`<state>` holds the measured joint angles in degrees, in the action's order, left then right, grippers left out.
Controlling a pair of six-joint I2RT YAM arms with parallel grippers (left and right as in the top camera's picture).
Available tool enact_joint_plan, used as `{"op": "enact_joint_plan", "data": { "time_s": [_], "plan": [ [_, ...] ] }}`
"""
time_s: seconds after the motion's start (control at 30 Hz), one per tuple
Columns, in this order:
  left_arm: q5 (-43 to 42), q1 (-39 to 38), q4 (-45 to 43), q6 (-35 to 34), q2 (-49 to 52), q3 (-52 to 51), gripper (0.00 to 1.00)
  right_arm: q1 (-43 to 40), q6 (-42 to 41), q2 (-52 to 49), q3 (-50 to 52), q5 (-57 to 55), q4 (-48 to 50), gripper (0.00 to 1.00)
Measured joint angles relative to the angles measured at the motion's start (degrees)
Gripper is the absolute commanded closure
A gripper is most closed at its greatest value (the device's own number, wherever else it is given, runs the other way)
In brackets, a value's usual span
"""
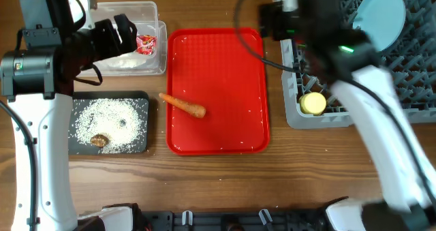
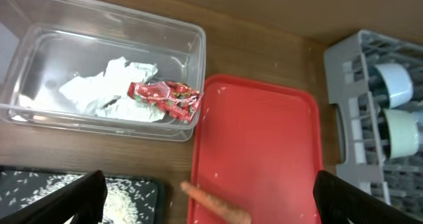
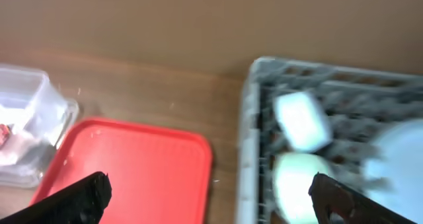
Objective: Sort waste into correct bins and load items into the dishwasher rack
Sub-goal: 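Release the bowl and raise the right gripper from the rack, then reach the left gripper to the carrot on the red tray and grasp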
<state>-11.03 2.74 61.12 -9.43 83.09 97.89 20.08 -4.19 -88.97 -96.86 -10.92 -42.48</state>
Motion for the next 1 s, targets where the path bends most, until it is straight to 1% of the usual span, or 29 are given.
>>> {"op": "enact_joint_plan", "data": {
  "time_s": [0.1, 0.17, 0.23, 0.3, 0.33, 0.43, 0.53, 0.63, 0.77, 0.9, 0.97, 1.0],
  "plan": [
    [-1.6, 0.0, 0.6, -1.1, 0.0, 0.0, 0.02, -5.7, 0.4, 6.0, 0.0, 0.3, -4.8, 0.0],
    [-2.6, 0.0, 0.7, -1.5, 0.0, 0.0, 0.02, -9.6, 0.5, 7.8, 0.0, 0.3, -7.6, 0.0],
    [-3.6, -0.2, 1.0, -1.9, 0.3, 0.0, 0.05, -13.2, 0.6, 8.4, 0.0, 0.2, -9.9, 0.0],
    [-4.1, -1.0, 2.2, -2.1, 1.0, 0.0, 0.03, -15.5, 0.6, 8.2, 0.0, 0.5, -11.6, 0.0],
    [-4.3, -2.3, 3.5, -2.7, 2.2, 0.3, 0.04, -16.4, 0.6, 7.9, 0.0, 0.8, -12.2, 0.0],
    [-4.9, -6.4, 6.0, -4.8, 6.5, 0.5, 0.11, -17.6, 0.6, 7.2, 0.0, 2.2, -12.6, 0.0],
    [-5.1, -11.2, 7.3, -6.7, 12.6, 0.5, 0.13, -17.8, 0.6, 6.2, 0.0, 3.3, -12.7, 0.0],
    [-3.1, -16.0, 8.7, -11.5, 19.6, 0.5, 0.15, -17.8, 0.6, 5.2, 0.0, 4.5, -13.2, 0.0],
    [-0.1, -20.6, 11.0, -21.7, 27.3, 0.5, 0.17, -17.8, 0.6, 3.7, 0.0, 7.2, -14.8, 0.0],
    [1.5, -22.0, 11.6, -30.3, 31.1, 0.4, 0.17, -17.8, 0.6, 2.1, 0.0, 9.0, -16.9, 0.0],
    [2.5, -22.2, 11.6, -34.7, 32.6, 0.4, 0.2, -17.8, 0.6, 0.9, 0.0, 9.5, -17.8, 0.0],
    [2.7, -22.2, 11.6, -35.9, 32.9, 0.4, 0.21, -17.8, 0.5, 0.5, 0.0, 9.7, -18.1, 0.0]
  ]
}}
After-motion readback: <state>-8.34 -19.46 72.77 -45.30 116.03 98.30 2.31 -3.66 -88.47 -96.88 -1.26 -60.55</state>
